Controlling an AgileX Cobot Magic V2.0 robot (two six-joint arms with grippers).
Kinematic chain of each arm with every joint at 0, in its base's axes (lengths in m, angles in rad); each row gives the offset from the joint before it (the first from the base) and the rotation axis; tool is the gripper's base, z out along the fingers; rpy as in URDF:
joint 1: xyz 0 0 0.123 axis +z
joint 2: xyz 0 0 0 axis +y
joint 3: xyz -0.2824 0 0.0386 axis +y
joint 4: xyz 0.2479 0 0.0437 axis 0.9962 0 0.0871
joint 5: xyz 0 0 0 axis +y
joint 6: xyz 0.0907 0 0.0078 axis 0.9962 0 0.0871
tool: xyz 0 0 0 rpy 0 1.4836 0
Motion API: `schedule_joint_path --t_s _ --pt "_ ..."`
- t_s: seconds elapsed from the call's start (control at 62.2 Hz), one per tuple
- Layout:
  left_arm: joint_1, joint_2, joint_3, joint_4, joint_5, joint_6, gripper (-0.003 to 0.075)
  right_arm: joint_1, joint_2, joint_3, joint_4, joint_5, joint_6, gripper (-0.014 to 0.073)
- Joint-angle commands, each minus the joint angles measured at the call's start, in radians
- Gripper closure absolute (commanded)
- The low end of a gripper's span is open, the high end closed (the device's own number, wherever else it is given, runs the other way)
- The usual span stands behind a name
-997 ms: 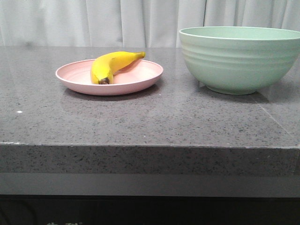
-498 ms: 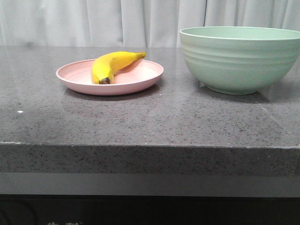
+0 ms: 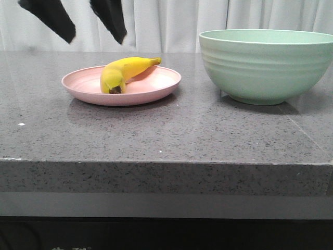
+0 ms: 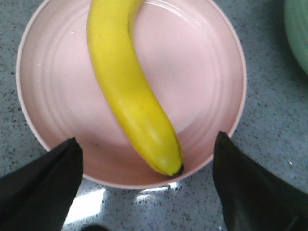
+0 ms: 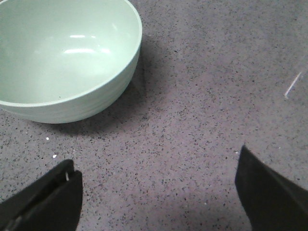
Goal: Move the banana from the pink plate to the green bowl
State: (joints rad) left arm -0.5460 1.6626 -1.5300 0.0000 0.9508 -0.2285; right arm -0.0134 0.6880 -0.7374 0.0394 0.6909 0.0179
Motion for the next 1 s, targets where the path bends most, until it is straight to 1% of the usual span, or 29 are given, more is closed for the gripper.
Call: schedule_joint_path --t_s 0.0,0.161,0.289,0.643,0.756,0.836,0.884,0.981 --pt "-0.007 0.034 -0.096 0.009 0.011 -0.047 0.0182 0.002 0.006 -0.033 0.001 -0.06 -0.01 -0.006" --pt "-0.007 0.137 -0.187 0.018 0.07 -0.075 0.0183 0.002 0.006 -0.033 0.001 -0.06 -0.01 -0.006" --pt "-0.007 0.195 -0.229 0.043 0.079 -0.102 0.0183 0.002 0.006 -0.033 0.001 -0.06 -0.01 -0.006" --pt "-0.005 0.248 -0.237 0.06 0.065 -0.109 0.0184 0.002 0.006 -0.033 0.001 -0.06 -0.01 -0.006" --pt "-0.005 0.248 -0.237 0.06 0.043 -0.109 0.0211 0.002 0.006 -0.033 0.001 -0.06 -0.01 -0.006" --pt "-0.005 0.248 -0.237 0.085 0.022 -0.119 0.0244 0.002 0.006 -0.033 0.001 -0.059 -0.01 -0.006" --pt "-0.005 0.248 -0.237 0.108 0.017 -0.136 0.0249 0.002 0.006 -0.033 0.001 -0.058 -0.01 -0.006" --pt "-0.001 0.252 -0.237 0.105 0.021 -0.136 0.0248 0.002 0.006 -0.033 0.001 -0.058 -0.01 -0.006"
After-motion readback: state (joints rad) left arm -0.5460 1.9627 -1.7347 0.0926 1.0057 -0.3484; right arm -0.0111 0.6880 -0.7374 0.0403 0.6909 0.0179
